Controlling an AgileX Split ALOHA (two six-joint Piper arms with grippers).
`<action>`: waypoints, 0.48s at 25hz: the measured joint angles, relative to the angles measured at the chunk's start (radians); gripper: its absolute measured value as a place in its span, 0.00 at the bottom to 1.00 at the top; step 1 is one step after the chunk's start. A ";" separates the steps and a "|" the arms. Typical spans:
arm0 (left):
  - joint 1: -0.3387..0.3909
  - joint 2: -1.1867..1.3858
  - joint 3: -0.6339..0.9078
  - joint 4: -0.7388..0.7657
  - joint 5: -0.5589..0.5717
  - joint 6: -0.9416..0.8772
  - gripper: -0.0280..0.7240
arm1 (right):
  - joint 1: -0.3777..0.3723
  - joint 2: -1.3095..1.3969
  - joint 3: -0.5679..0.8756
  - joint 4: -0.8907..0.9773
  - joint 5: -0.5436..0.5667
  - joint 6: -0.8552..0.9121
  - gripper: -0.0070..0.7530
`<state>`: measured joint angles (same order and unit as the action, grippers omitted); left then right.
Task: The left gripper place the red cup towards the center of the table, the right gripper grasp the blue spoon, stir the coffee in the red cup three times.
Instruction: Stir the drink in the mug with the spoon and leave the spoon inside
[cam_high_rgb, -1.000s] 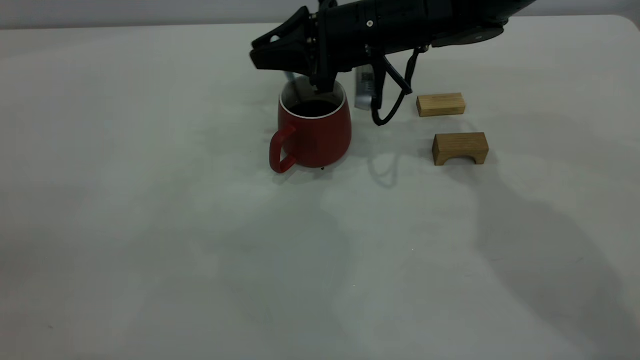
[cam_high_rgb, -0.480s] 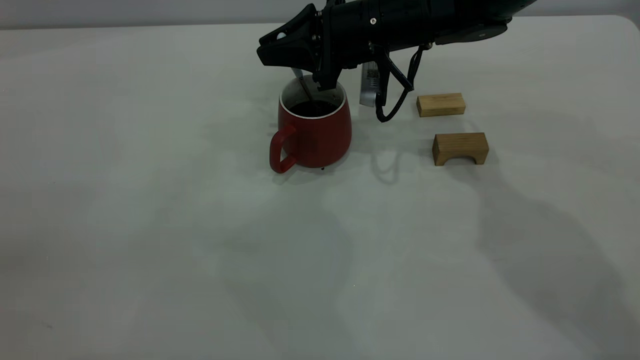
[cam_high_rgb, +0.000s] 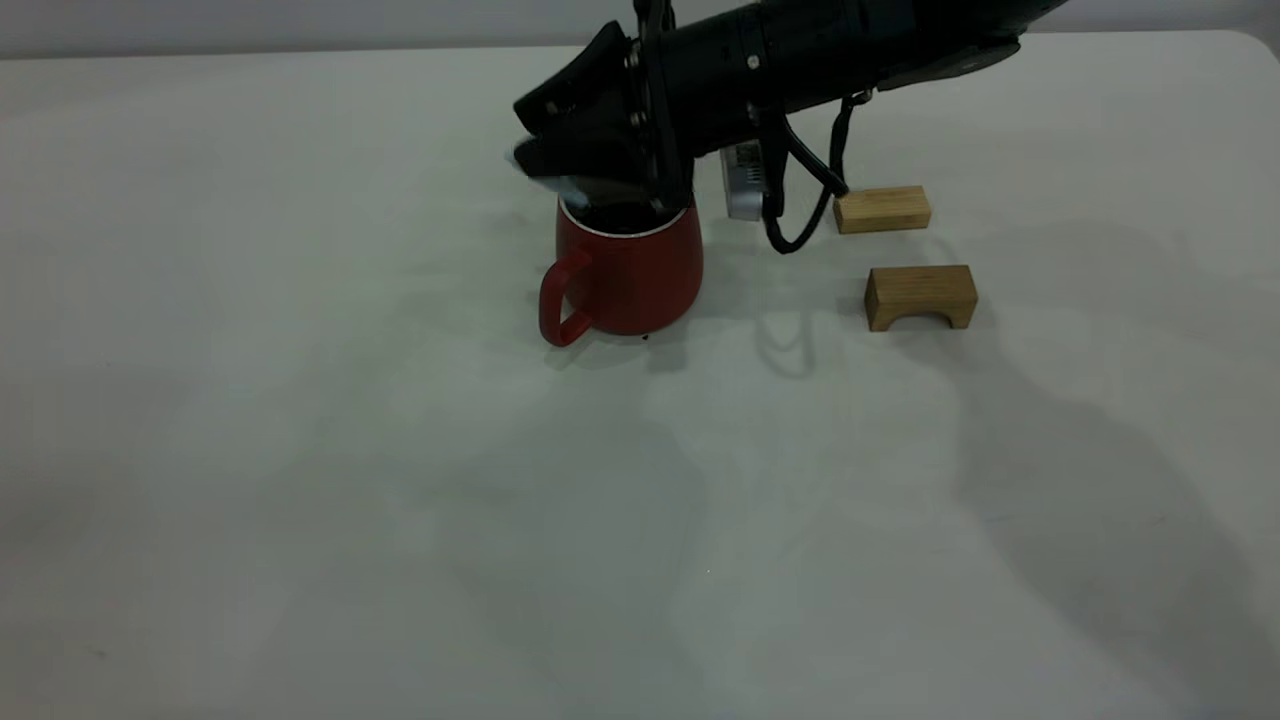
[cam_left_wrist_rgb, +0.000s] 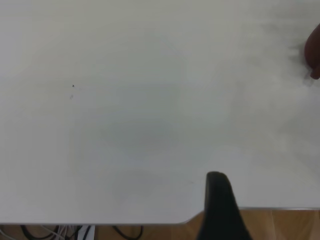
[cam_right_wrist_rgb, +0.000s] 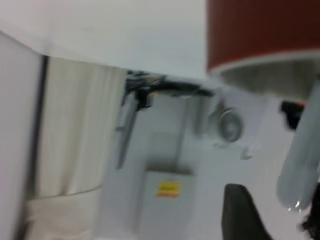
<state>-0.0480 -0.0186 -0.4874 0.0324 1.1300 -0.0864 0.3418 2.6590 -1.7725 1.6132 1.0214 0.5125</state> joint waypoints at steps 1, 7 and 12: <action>0.000 0.000 0.000 0.000 0.000 0.000 0.77 | 0.000 -0.007 0.000 -0.032 0.000 -0.014 0.55; 0.000 0.000 0.000 0.000 0.000 0.000 0.77 | 0.007 -0.098 0.000 -0.372 0.014 -0.072 0.59; 0.000 0.000 0.000 0.000 0.000 0.001 0.77 | 0.008 -0.208 0.000 -0.767 0.064 -0.078 0.60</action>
<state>-0.0480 -0.0186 -0.4874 0.0324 1.1300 -0.0850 0.3503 2.4505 -1.7725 0.8464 1.0849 0.4345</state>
